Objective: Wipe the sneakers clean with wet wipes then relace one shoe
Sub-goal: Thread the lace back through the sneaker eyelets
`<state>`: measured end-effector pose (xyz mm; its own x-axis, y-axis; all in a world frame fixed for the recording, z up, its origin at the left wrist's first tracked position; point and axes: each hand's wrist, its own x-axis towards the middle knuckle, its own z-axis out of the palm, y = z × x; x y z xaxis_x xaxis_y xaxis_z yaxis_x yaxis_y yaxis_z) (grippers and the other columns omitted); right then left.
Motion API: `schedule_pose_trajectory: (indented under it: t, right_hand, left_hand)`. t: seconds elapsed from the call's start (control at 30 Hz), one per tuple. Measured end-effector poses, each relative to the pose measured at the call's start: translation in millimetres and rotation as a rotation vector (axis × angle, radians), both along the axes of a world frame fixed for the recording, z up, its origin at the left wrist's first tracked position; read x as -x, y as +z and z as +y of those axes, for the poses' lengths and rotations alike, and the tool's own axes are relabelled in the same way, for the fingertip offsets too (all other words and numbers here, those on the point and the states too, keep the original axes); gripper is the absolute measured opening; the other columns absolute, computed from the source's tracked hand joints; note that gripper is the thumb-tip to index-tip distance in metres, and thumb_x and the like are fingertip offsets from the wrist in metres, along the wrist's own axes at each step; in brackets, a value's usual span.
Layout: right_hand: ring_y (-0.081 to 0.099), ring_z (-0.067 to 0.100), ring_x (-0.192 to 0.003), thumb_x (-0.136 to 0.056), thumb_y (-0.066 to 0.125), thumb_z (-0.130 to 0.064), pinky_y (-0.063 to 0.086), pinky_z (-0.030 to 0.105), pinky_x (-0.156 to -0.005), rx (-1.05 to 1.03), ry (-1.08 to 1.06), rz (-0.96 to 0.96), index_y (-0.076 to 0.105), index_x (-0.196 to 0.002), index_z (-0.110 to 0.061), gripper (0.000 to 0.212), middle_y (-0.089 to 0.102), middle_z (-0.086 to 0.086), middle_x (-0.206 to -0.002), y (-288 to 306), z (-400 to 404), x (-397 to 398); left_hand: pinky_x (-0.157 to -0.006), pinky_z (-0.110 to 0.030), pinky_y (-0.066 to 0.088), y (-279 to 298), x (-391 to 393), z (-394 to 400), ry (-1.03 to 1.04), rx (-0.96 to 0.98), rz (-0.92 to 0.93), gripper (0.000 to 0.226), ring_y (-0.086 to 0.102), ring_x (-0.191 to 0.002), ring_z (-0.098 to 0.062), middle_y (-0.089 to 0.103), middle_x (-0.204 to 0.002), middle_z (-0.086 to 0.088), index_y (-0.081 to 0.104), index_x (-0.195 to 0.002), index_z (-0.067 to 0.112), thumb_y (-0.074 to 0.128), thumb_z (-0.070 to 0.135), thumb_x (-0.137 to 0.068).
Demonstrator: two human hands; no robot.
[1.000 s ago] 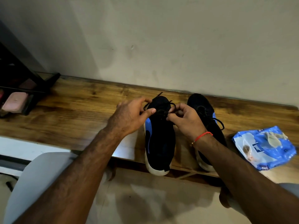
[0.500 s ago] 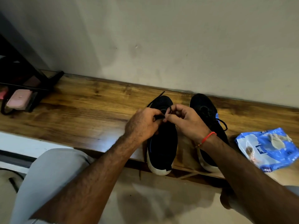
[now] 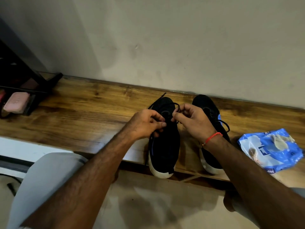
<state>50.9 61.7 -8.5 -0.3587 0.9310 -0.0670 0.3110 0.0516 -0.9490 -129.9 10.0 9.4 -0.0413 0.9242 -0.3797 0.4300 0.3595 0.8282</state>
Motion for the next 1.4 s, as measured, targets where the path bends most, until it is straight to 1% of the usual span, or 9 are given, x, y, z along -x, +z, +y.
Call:
schedule_pose_trajectory:
  t: [0.13,0.3,0.4,0.57,0.7,0.87,1.1,1.23,1.4]
  right_hand:
    - [0.071,0.013,-0.082,-0.092,0.066,-0.013,0.051,0.028,-0.078,0.018,0.014,0.036,0.068,-0.090,-0.016,0.004,0.075,0.002,-0.081,0,-2,0]
    - [0.070,0.026,-0.089,-0.093,0.066,-0.011,0.057,0.043,-0.086,-0.083,0.163,0.042,0.069,-0.095,-0.009,0.004,0.073,0.008,-0.089,8,-8,3]
    - [0.066,0.031,-0.091,-0.092,0.068,-0.017,0.055,0.052,-0.085,-0.114,0.216,0.011,0.070,-0.094,-0.013,0.006,0.070,0.008,-0.093,7,-9,3]
    - [0.067,0.025,-0.091,-0.093,0.067,-0.019,0.056,0.049,-0.087,-0.113,0.174,-0.033,0.071,-0.092,-0.017,0.004,0.070,0.001,-0.091,3,-5,-1]
    - [0.069,0.024,-0.086,-0.092,0.067,-0.019,0.057,0.046,-0.082,-0.033,0.053,-0.042,0.071,-0.088,-0.020,0.006,0.072,0.001,-0.085,-1,0,-3]
    - [0.067,0.010,-0.079,-0.091,0.067,-0.014,0.055,0.029,-0.078,0.110,-0.017,0.021,0.071,-0.085,-0.018,0.008,0.071,-0.005,-0.076,-3,-2,2]
    - [0.070,0.010,-0.081,-0.090,0.068,-0.010,0.052,0.019,-0.073,0.185,-0.070,0.086,0.071,-0.088,-0.011,0.004,0.073,0.000,-0.080,0,-3,3]
    - [0.069,0.010,-0.080,-0.090,0.068,-0.010,0.052,0.023,-0.075,0.186,-0.098,0.064,0.071,-0.085,-0.013,0.006,0.073,-0.001,-0.078,-1,-2,4]
    - [0.072,0.019,-0.095,-0.091,0.067,-0.008,0.056,0.028,-0.088,0.193,-0.052,0.112,0.071,-0.089,-0.010,0.004,0.075,0.008,-0.091,3,-6,6]
  left_hand:
    - [-0.061,-0.023,0.057,1,5,-1,-0.025,0.027,-0.119,0.028,0.070,-0.067,-0.009,0.076,-0.085,-0.005,0.068,-0.118,0.012,0.074,0.009,-0.090]
    - [-0.066,-0.010,0.051,-14,-4,1,-0.023,-0.281,0.283,0.028,0.064,-0.085,-0.001,0.070,-0.096,0.010,0.070,-0.116,0.026,0.077,0.024,-0.089]
    - [-0.080,-0.031,0.058,-28,-7,2,-0.050,-0.420,0.376,0.025,0.063,-0.098,-0.010,0.068,-0.107,0.005,0.069,-0.116,0.029,0.070,0.020,-0.092]
    - [-0.076,-0.028,0.054,-26,-9,1,-0.063,-0.390,0.485,0.019,0.058,-0.092,-0.007,0.061,-0.099,0.010,0.072,-0.114,0.028,0.067,0.027,-0.096]
    - [-0.059,-0.023,0.050,-11,-2,5,-0.030,-0.261,0.410,0.015,0.061,-0.079,-0.002,0.064,-0.087,0.014,0.066,-0.085,0.035,0.081,0.040,-0.082]
    - [-0.041,-0.011,0.042,0,2,4,-0.005,-0.176,0.252,0.016,0.064,-0.052,-0.002,0.068,-0.078,0.010,0.068,-0.084,0.028,0.083,0.025,-0.081]
    - [-0.051,-0.022,0.053,7,6,3,-0.116,-0.159,0.436,0.017,0.062,-0.050,-0.002,0.070,-0.078,0.005,0.062,-0.084,0.028,0.077,0.035,-0.089]
    - [-0.039,-0.019,0.044,10,3,2,-0.078,-0.097,0.260,0.014,0.054,-0.038,-0.002,0.073,-0.067,0.000,0.058,-0.090,0.022,0.070,0.025,-0.095]
    - [-0.058,-0.039,0.057,0,2,-1,0.128,-0.395,0.552,0.009,0.064,-0.063,-0.014,0.066,-0.068,0.005,0.051,-0.097,0.029,0.059,0.032,-0.093]
